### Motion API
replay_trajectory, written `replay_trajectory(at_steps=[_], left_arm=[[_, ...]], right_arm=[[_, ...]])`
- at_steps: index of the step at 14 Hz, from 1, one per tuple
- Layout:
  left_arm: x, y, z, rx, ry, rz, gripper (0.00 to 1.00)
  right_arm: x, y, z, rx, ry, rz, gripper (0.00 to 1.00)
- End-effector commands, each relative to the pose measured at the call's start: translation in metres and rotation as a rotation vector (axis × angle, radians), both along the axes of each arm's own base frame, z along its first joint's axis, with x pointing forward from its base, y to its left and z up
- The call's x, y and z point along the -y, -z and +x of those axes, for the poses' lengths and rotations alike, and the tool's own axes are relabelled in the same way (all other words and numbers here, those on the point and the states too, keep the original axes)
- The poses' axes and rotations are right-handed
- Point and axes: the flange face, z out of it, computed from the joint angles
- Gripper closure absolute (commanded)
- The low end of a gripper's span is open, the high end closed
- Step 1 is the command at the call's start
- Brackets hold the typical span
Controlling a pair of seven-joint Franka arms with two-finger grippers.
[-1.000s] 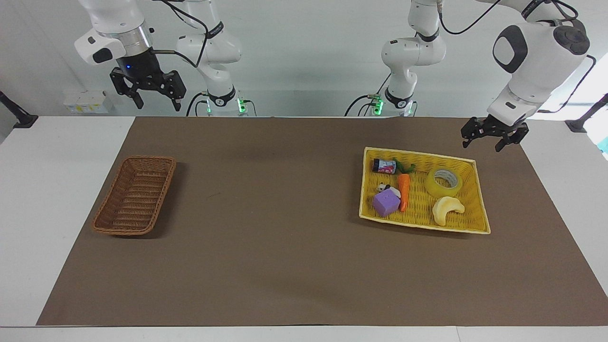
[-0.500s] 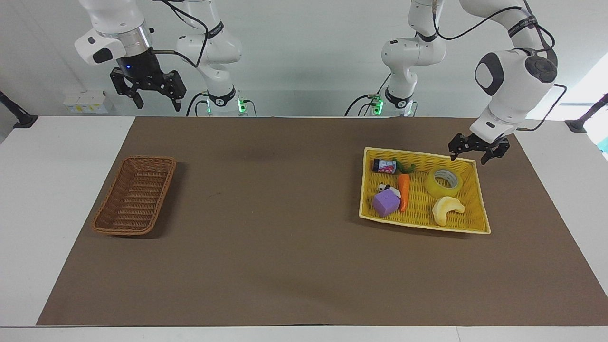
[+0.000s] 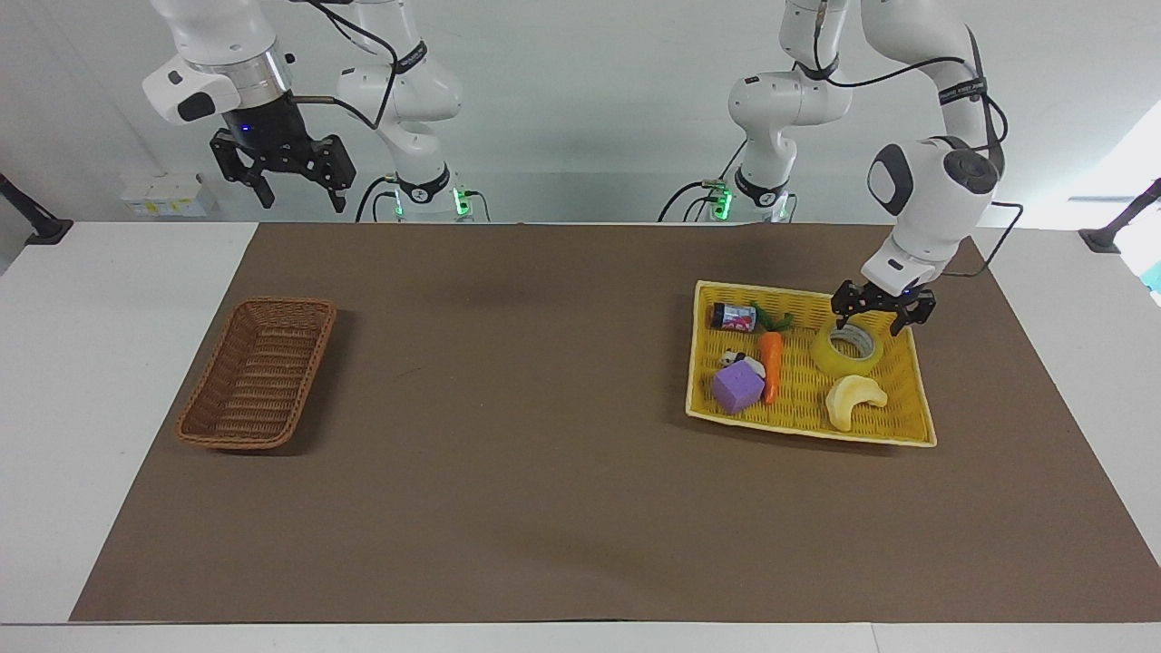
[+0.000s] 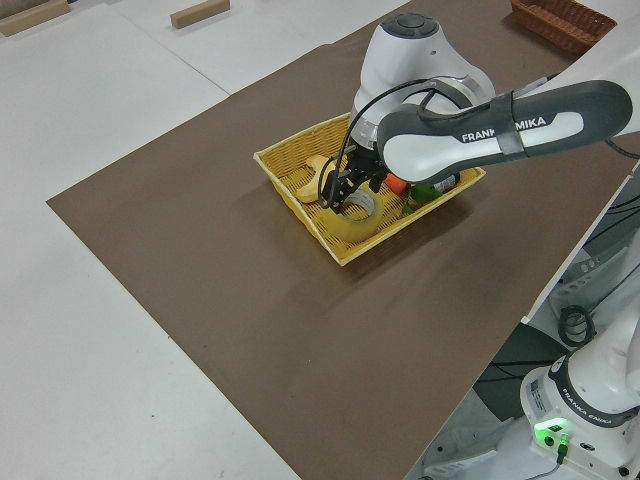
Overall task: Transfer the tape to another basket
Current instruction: 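Reach the left gripper into the yellow basket and grasp the tape roll, then lift the tape with the left gripper while the right gripper approaches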
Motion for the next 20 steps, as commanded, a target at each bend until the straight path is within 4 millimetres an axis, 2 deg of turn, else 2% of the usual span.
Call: replay_trajectory(at_steps=[1,2,4,7,11,12,14,15,16,18,20], left_arm=[[-0.013,0.014,-0.012,0.03,0.006,-0.004,0.04],[-0.022,0.018,-0.015,0.034,-0.012,-0.002,0.12],[-0.023,0.018,-0.015,0.034,-0.019,-0.004,0.19],[-0.024,0.027,-0.014,0.021,-0.024,-0.005,0.21],[-0.03,0.027,-0.014,0.027,-0.079,-0.039,0.22],[-0.028,0.027,-0.015,0.024,-0.083,-0.046,0.34],[-0.023,0.028,-0.016,0.015,-0.072,-0.047,0.74],[-0.023,0.027,-0.016,0.014,-0.072,-0.048,0.84],[-0.022,0.028,-0.018,0.0,-0.07,-0.049,1.0],[-0.02,0.026,-0.015,-0.028,-0.061,-0.052,1.0],[-0.016,-0.001,-0.001,-0.044,-0.042,-0.058,1.0]], right_arm=[[0.003,0.004,-0.004,-0.009,-0.011,0.011,0.0],[0.001,0.005,-0.004,-0.011,-0.011,0.026,0.0],[0.005,0.005,-0.004,-0.012,-0.001,0.064,0.0],[0.004,0.004,-0.005,-0.011,-0.012,0.064,0.0],[0.004,0.006,-0.006,-0.015,-0.012,0.063,0.0],[0.004,0.007,-0.006,-0.017,-0.012,0.063,0.0],[0.005,0.007,-0.006,-0.017,-0.01,0.063,0.0],[0.004,0.007,-0.006,-0.017,-0.012,0.063,0.0],[0.004,0.007,-0.006,-0.017,-0.01,0.063,0.0],[0.004,0.007,-0.006,-0.017,-0.01,0.063,0.0],[0.004,0.007,-0.006,-0.017,-0.01,0.063,0.0]])
